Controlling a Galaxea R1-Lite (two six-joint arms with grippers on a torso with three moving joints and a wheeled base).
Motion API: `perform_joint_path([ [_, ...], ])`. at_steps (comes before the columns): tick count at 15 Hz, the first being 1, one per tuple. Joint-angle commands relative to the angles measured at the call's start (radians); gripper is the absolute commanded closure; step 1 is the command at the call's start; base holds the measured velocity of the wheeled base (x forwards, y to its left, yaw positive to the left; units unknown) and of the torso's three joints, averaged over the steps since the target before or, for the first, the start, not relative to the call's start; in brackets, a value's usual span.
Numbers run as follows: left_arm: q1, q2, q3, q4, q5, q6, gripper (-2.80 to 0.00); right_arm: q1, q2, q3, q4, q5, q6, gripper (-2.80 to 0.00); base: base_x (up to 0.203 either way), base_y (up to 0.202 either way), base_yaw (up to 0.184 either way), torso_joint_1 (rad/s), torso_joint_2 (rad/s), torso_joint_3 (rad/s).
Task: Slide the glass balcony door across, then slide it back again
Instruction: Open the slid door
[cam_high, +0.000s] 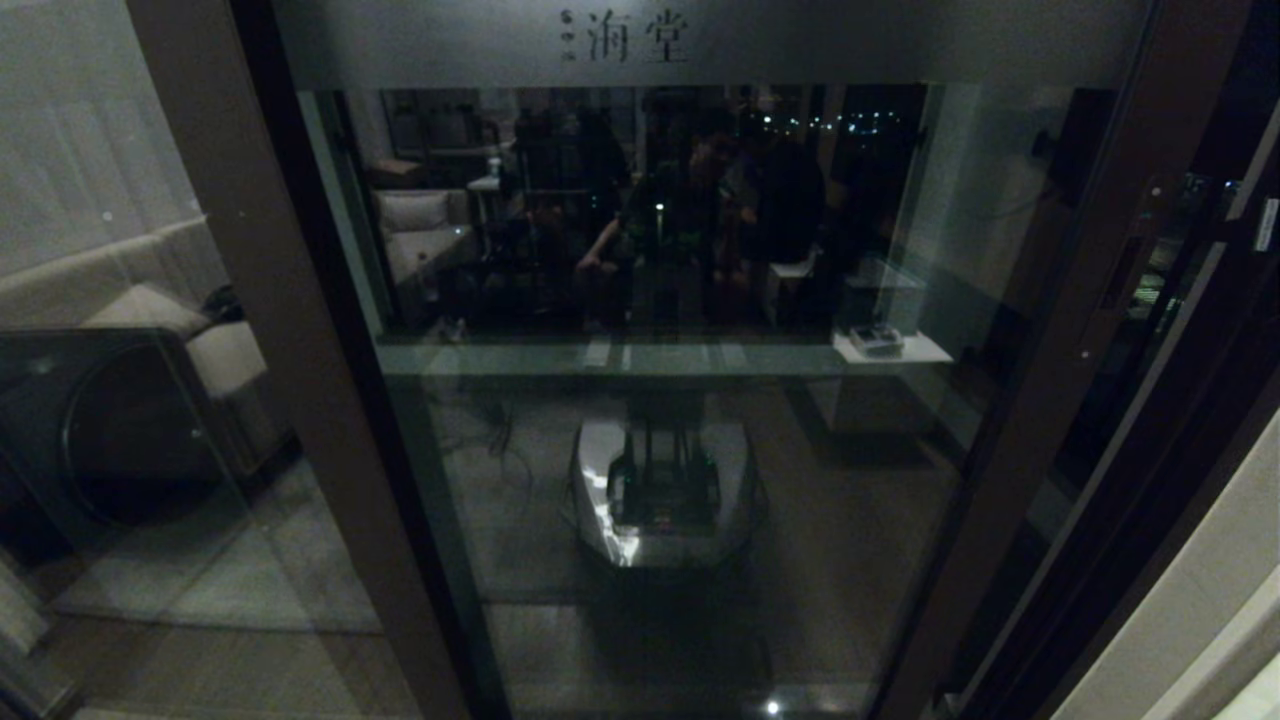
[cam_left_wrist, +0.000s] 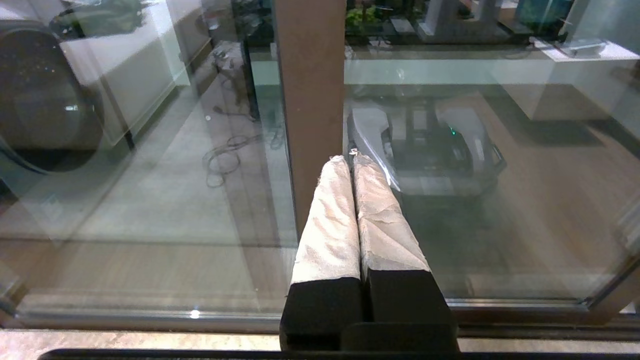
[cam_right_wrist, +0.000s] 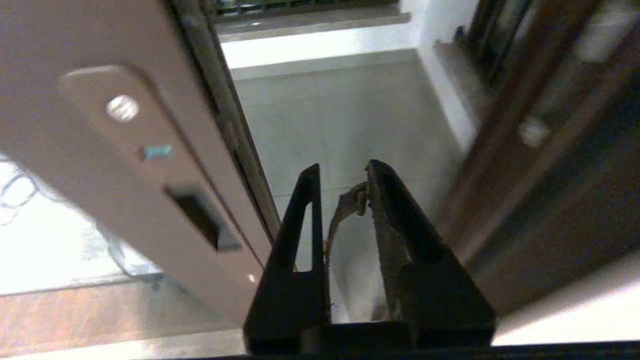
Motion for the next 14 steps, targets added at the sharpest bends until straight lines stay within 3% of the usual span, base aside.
perform_joint_path([
  [1, 0.0, 0.0, 0.0, 0.0, 0.0, 0.0, 0.0, 0.044, 0.074, -0.043, 0.002, 0.002, 0.024, 0.0, 0.0, 0.0, 0.0, 0.0, 0.0, 0.0],
  [9, 0.0, 0.0, 0.0, 0.0, 0.0, 0.0, 0.0, 0.064, 0.177, -0.126, -0.047, -0.041, 0.056, 0.0, 0.0, 0.0, 0.0, 0.0, 0.0, 0.0],
  [14, 0.0, 0.0, 0.0, 0.0, 0.0, 0.0, 0.0, 0.138, 0.21, -0.152, -0.066, -0.097, 0.066, 0.0, 0.0, 0.0, 0.0, 0.0, 0.0, 0.0],
])
